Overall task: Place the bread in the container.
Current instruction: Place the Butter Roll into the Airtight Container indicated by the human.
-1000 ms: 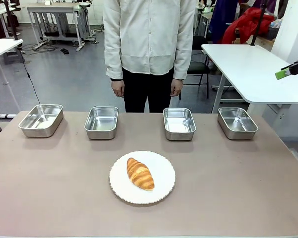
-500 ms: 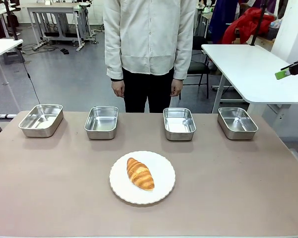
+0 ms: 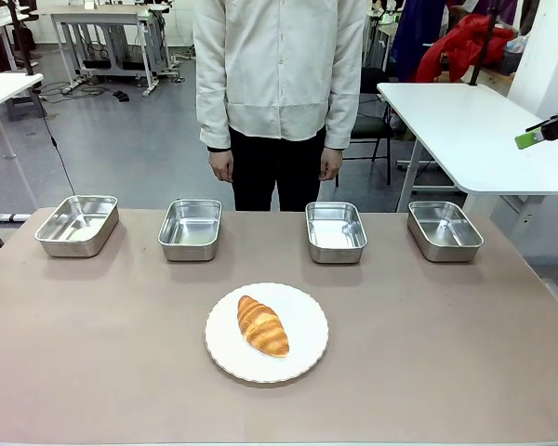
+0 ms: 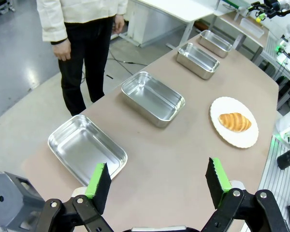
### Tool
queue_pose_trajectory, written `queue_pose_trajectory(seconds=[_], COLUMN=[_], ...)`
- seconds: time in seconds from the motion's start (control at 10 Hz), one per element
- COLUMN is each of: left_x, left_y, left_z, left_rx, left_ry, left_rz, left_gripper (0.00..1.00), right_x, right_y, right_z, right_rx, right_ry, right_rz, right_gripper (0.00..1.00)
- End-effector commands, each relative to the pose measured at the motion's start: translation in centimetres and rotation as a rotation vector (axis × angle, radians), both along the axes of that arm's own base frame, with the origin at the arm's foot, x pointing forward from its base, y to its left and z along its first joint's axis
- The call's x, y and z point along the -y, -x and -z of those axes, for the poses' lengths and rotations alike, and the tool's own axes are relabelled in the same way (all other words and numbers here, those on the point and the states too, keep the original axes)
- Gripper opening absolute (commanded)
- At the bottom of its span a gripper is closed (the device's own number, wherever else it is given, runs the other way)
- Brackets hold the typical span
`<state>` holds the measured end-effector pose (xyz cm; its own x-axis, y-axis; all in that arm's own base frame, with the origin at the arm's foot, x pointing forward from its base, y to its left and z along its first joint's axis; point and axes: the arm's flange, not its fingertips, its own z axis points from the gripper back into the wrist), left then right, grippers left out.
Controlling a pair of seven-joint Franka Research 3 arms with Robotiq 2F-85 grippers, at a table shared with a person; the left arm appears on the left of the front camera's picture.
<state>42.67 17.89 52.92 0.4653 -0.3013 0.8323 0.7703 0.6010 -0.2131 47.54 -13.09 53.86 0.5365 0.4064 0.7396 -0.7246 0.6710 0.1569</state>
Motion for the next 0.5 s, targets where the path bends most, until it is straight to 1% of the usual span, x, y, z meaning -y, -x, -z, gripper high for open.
queue_pose_trajectory(seconds=[0.0, 0.4], left_x=[-0.07, -0.07], left_y=[0.18, 0.18], left_z=[-0.05, -0.05], left_rx=[0.012, 0.012], left_ry=[0.006, 0.006], left_rz=[0.006, 0.006], left_gripper=[1.00, 1.00], right_x=[-0.07, -0.07], right_y=[-0.12, -0.12], right_z=[-0.01, -0.01], right_rx=[0.005, 0.005], right_ry=[-0.002, -0.002], right_rz=[0.001, 0.001], right_gripper=[1.00, 1.00])
